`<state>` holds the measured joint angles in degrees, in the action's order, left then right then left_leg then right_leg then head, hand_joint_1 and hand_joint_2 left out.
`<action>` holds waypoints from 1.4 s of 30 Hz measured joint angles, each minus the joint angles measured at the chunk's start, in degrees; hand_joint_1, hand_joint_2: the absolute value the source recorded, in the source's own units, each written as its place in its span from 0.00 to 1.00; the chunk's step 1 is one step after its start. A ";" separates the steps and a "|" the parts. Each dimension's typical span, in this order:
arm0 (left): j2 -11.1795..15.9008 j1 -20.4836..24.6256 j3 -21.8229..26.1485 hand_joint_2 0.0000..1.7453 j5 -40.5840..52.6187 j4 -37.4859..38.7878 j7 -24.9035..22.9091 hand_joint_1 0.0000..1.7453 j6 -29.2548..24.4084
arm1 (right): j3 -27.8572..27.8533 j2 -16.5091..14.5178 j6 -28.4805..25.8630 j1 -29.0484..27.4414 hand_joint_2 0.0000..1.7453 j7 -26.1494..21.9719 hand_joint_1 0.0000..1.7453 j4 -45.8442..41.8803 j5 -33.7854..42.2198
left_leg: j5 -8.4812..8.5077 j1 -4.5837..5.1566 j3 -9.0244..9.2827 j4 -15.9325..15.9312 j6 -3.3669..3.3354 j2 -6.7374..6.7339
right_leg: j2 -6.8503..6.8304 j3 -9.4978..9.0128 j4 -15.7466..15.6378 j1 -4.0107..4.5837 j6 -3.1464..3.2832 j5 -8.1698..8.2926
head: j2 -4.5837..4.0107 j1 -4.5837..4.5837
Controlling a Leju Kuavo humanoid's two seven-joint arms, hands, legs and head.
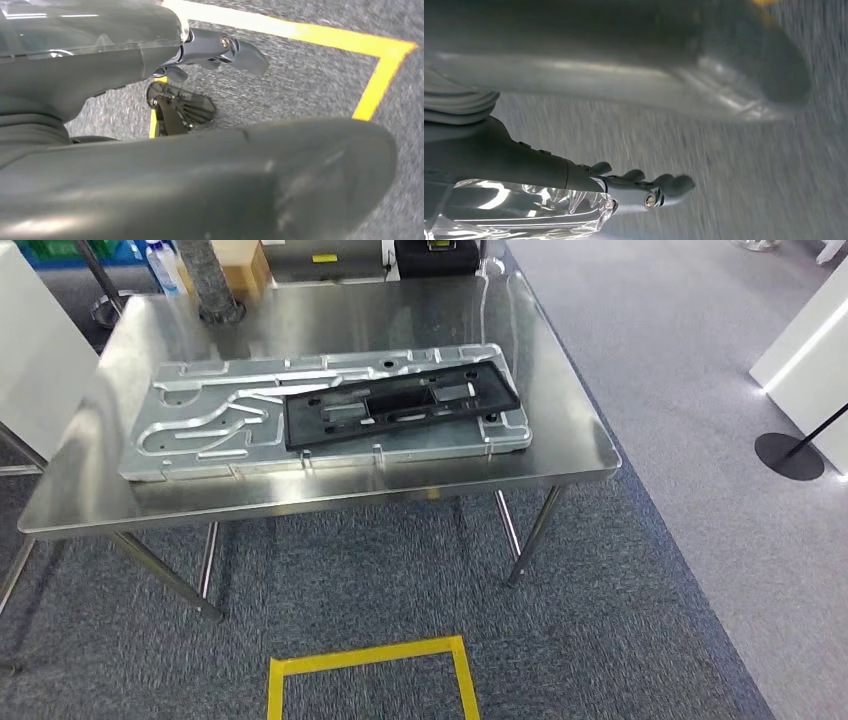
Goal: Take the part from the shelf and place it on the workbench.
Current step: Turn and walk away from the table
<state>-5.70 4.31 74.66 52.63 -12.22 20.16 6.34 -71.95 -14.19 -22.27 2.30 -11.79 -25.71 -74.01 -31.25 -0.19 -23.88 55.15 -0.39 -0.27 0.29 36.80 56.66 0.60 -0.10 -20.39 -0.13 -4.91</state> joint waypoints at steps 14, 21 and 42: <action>0.33 -0.13 -1.68 0.00 3.11 0.00 -0.06 0.00 0.36 | -0.56 0.05 13.11 1.07 0.00 7.16 0.00 5.23 -1.32 | 8.26 0.27 -9.44 0.66 -0.87 0.77 | 0.56 -11.22 -1.85 0.30 0.26 -8.69 | -0.02 -0.01; 0.45 -0.04 -2.48 0.00 4.05 0.00 -0.37 0.00 0.44 | -0.35 0.99 15.53 1.34 0.00 10.79 0.00 6.65 -2.04 | -0.56 -0.19 -13.73 11.97 0.94 0.61 | -0.41 -8.93 -3.37 0.13 1.86 -6.20 | -0.02 -0.01; 0.79 0.48 -3.06 0.00 4.75 0.00 -0.59 0.00 0.86 | 0.30 5.86 17.33 1.40 0.00 12.25 0.00 10.17 -2.18 | 7.74 0.07 -10.94 1.67 -1.48 -0.13 | -0.30 -6.65 8.52 -1.07 -1.78 -9.31 | -0.02 -0.01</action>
<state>-4.92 4.79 71.60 57.39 -12.22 19.57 7.21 -71.66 -8.33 -4.94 3.70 0.46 -15.54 -76.18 -23.51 -0.12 -34.82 56.81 -1.87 -0.39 -0.01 30.15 65.18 -0.48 -1.87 -29.70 -0.15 -4.92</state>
